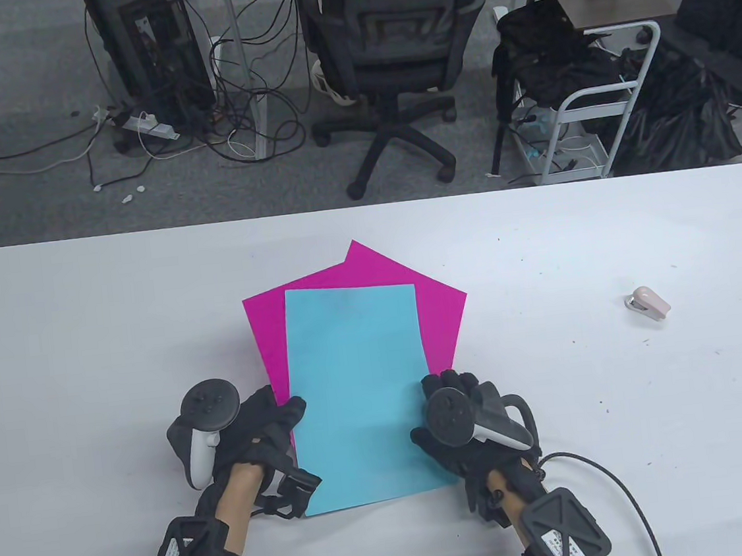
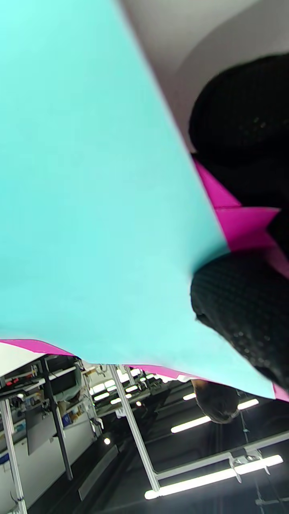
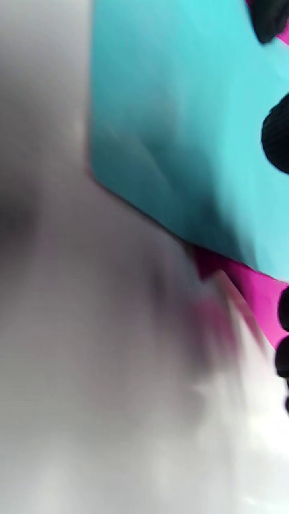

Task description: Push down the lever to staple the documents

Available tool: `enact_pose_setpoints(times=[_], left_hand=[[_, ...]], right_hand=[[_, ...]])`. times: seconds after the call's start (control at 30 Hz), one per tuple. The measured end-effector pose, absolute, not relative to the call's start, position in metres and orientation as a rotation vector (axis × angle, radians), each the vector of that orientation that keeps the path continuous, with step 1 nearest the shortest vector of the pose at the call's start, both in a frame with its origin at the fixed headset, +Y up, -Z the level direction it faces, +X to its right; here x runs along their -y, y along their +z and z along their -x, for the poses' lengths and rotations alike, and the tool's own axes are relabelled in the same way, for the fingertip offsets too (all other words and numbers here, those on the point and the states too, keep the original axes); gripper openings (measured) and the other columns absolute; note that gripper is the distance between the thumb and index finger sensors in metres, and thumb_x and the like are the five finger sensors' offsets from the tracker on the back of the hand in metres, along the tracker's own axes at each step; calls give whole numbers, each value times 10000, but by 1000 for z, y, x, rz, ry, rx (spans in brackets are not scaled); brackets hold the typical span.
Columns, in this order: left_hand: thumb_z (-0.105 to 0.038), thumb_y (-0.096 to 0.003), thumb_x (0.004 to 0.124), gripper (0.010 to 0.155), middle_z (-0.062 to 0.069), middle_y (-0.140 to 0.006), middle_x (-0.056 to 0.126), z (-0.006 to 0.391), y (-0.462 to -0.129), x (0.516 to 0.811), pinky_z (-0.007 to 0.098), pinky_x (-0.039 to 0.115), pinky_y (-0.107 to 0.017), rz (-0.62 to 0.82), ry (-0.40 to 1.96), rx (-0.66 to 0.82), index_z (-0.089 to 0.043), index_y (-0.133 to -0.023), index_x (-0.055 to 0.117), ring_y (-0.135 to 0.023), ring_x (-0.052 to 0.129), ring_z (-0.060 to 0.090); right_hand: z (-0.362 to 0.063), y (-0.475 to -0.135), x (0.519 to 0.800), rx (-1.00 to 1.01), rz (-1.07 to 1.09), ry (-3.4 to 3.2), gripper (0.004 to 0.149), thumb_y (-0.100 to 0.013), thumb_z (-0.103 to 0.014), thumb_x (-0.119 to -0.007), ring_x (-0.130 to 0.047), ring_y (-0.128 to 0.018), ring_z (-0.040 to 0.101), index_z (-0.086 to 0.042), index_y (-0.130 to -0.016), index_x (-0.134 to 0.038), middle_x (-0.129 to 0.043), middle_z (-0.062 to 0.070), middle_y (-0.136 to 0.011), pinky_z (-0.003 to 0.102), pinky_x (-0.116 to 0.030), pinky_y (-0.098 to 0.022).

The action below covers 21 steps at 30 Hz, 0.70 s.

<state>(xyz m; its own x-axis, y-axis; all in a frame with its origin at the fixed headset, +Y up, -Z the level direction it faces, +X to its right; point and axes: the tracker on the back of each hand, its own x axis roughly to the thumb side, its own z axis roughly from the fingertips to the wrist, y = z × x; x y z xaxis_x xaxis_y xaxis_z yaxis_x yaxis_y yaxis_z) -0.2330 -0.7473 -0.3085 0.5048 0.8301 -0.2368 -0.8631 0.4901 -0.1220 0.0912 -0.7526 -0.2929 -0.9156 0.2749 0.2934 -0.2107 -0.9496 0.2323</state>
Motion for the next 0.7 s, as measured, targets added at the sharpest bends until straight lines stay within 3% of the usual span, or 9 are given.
enact_pose_setpoints(times=[0.23,0.43,0.7], left_hand=[[-247,-544,868,413,48,-775,1038,237,-300,731,562,881,-501,145,1111,-61,-144,-939,804,-615,1065,257],[-250,-533,867,406,31,-787,1035,239,-293,714,564,877,-509,35,1191,45,-180,-929,815,-627,1061,259],[-256,-531,866,405,13,-813,1026,231,-283,695,563,894,-519,-82,1189,217,-215,-930,815,-659,1058,260]], right_hand=[[-131,-294,736,-38,-248,2667,889,-549,-512,-584,-671,-892,623,117,-1081,-251,-483,407,-1051,682,-644,-640],[-153,-292,726,23,-183,2343,934,-546,-528,-597,-676,-897,632,142,-1071,-212,-468,433,-1045,689,-647,-640],[-160,-288,715,103,-260,1983,941,-552,-507,-638,-675,-910,623,131,-1066,-176,-474,420,-1044,684,-651,-644]])
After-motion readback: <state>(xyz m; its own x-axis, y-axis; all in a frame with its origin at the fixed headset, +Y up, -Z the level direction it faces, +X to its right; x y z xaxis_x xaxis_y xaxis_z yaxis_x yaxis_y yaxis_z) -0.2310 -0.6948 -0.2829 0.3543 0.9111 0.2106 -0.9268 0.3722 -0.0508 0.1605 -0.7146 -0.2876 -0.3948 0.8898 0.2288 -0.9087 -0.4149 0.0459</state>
